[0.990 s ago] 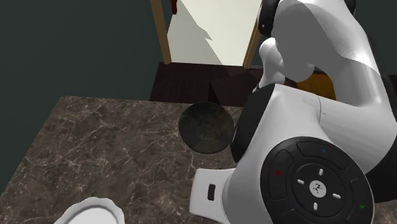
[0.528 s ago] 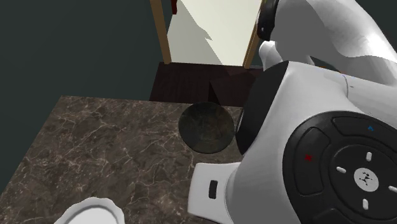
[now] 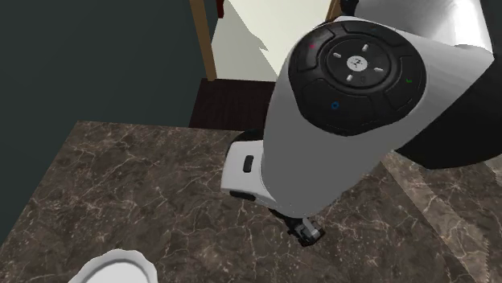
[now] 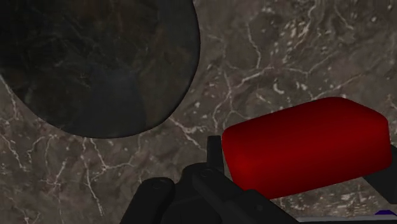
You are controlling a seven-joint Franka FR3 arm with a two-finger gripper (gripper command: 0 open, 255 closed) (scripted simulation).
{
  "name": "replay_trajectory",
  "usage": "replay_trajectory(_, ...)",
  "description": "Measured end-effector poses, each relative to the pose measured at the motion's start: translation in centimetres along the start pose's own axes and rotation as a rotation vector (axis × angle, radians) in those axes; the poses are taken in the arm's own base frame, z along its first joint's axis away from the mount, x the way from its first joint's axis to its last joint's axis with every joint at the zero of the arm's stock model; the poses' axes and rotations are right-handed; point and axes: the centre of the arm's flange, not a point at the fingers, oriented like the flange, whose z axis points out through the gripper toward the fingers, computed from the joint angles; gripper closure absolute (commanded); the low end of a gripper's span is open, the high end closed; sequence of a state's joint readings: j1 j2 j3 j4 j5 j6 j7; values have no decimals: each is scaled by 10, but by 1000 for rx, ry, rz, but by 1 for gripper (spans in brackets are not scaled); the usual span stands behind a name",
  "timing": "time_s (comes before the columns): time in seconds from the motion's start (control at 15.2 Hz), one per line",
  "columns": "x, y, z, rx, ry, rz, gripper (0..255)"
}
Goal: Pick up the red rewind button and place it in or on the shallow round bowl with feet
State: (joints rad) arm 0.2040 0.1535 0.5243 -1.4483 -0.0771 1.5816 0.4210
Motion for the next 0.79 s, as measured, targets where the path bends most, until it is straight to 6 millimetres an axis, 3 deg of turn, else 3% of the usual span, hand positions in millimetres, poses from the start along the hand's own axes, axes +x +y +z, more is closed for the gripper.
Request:
replay_trajectory(0.33, -24, 55, -1, -1, 0, 0, 255)
replay_trajectory(0.73, -53, 135, 3, 0, 0, 1, 255)
replay_trajectory(0.79, -55, 140, 4, 0, 0, 1, 255)
